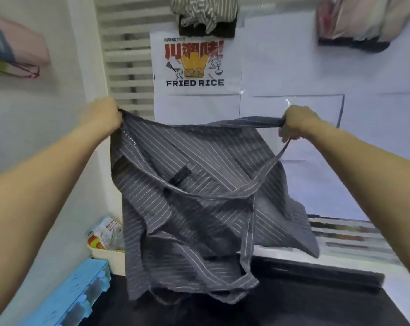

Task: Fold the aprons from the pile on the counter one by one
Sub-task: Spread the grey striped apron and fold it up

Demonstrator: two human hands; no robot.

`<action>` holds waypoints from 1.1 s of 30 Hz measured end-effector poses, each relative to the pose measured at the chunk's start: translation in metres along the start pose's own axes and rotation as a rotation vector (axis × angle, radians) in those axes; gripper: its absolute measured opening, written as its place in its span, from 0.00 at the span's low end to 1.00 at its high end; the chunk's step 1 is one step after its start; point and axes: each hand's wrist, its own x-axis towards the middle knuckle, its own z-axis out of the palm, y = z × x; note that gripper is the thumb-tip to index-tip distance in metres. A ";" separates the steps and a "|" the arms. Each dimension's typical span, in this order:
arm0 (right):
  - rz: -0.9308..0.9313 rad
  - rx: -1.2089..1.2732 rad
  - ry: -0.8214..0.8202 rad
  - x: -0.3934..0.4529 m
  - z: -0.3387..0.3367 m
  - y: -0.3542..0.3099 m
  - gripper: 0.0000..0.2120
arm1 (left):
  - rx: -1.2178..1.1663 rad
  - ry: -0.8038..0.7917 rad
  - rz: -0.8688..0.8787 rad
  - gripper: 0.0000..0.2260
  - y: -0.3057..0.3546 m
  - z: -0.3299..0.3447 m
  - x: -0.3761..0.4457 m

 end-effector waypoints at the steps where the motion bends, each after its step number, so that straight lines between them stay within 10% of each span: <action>1: 0.052 0.198 -0.102 0.000 -0.004 0.002 0.06 | -0.032 -0.037 -0.048 0.12 -0.003 0.002 0.002; 6: 0.249 1.039 -0.454 -0.006 0.028 0.003 0.12 | -0.293 -0.393 -0.192 0.12 0.016 0.039 -0.023; 10: 0.292 1.211 -0.361 0.009 0.064 0.001 0.09 | -0.466 -0.667 -0.211 0.09 0.053 0.083 -0.039; 15: 0.054 0.282 -0.198 0.034 0.056 0.007 0.16 | -0.730 -0.696 -0.203 0.02 0.109 0.114 -0.030; 20: 0.077 -0.126 -0.693 0.029 0.037 0.010 0.08 | -0.605 -0.571 -0.067 0.03 0.131 0.135 -0.024; 23: -0.047 0.511 -0.927 0.021 0.047 -0.002 0.05 | -0.854 -0.798 -0.115 0.05 0.136 0.132 -0.043; 28: 0.041 1.307 -0.591 0.030 0.062 -0.046 0.05 | -1.328 -1.385 0.009 0.26 0.125 0.125 -0.076; 33: -0.116 1.086 -0.674 0.023 0.068 -0.059 0.11 | -1.055 -0.930 -0.013 0.08 0.118 0.109 -0.068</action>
